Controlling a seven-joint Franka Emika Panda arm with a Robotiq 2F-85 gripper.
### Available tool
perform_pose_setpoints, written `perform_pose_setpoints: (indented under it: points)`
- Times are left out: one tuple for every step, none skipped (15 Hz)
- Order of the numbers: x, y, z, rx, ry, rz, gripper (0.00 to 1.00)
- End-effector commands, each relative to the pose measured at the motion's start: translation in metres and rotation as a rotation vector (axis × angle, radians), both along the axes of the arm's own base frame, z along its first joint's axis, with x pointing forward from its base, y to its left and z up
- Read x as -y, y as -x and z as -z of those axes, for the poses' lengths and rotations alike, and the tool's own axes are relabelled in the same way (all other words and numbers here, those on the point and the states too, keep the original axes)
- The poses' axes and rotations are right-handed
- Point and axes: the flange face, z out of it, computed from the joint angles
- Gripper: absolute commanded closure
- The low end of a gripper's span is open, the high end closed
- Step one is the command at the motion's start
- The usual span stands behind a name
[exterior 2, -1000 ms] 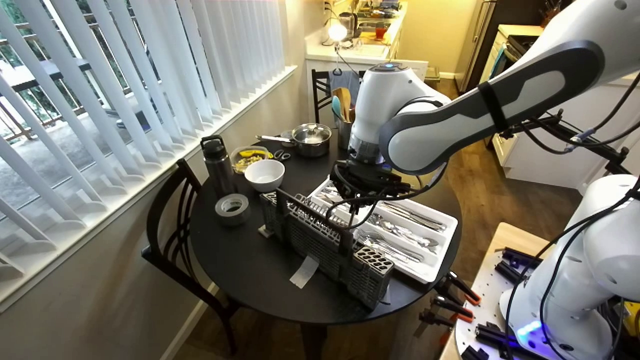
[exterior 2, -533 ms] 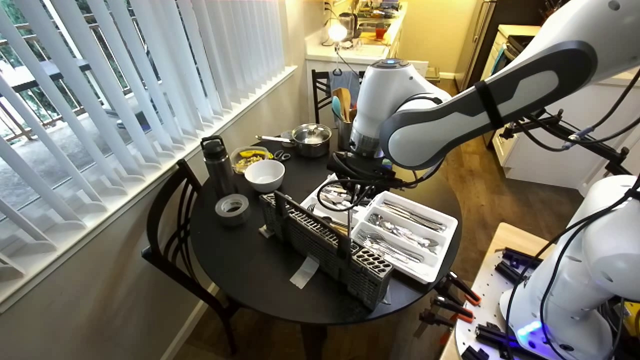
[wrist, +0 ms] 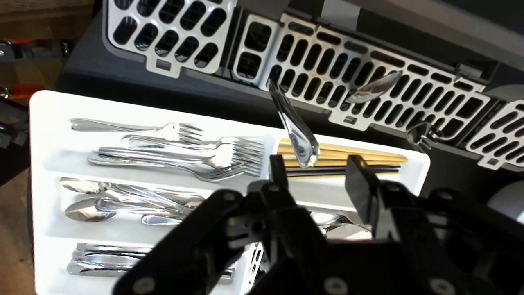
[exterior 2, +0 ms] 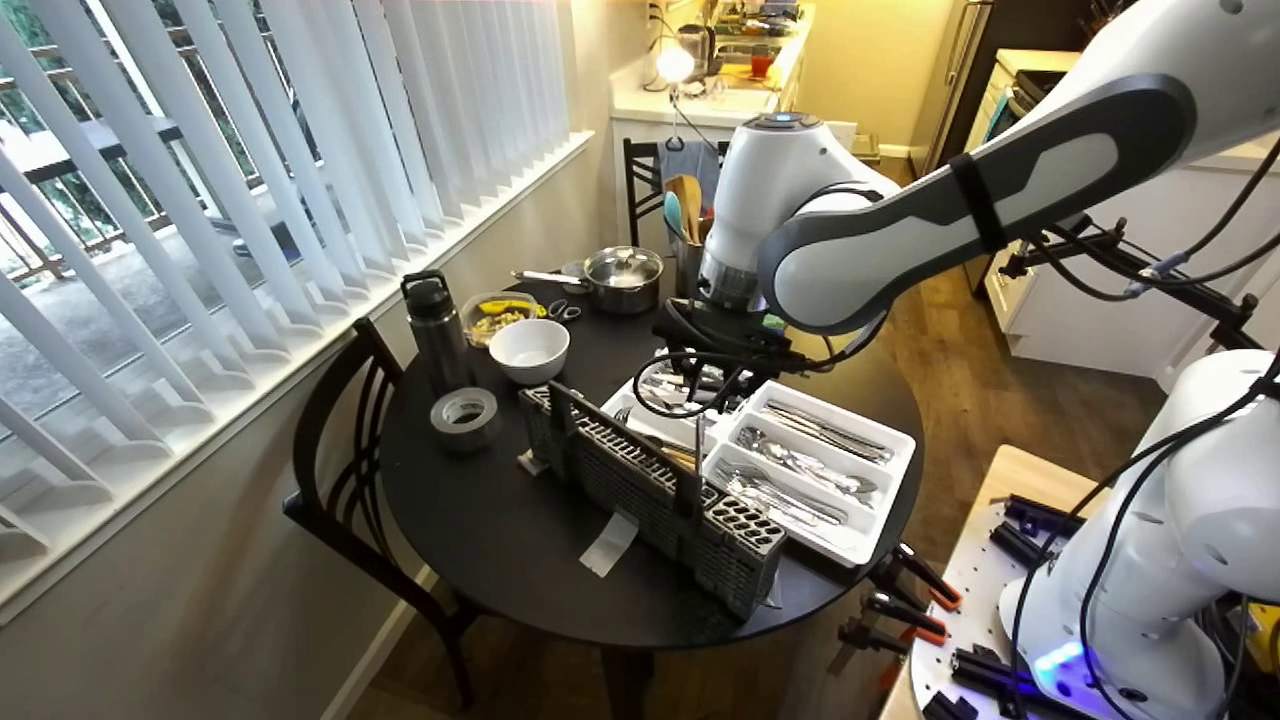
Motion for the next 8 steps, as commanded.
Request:
perform_pose_setpoints:
  points:
    - [0.014, 0.0, -0.013, -0.026, -0.08, -0.051, 0.26]
    - [0.019, -0.002, -0.014, -0.054, -0.115, -0.077, 0.2]
    - [0.025, -0.004, -0.013, -0.083, -0.154, -0.098, 0.15]
    - [0.032, -0.007, -0.01, -0.116, -0.191, -0.125, 0.08]
    - [0.039, -0.009, -0.008, -0.15, -0.209, -0.132, 0.02]
    - [0.046, -0.011, -0.005, -0.185, -0.225, -0.133, 0.01]
    - [0.053, -0.013, -0.002, -0.212, -0.223, -0.123, 0.0]
    - [0.061, -0.016, 0.002, -0.232, -0.213, -0.108, 0.0]
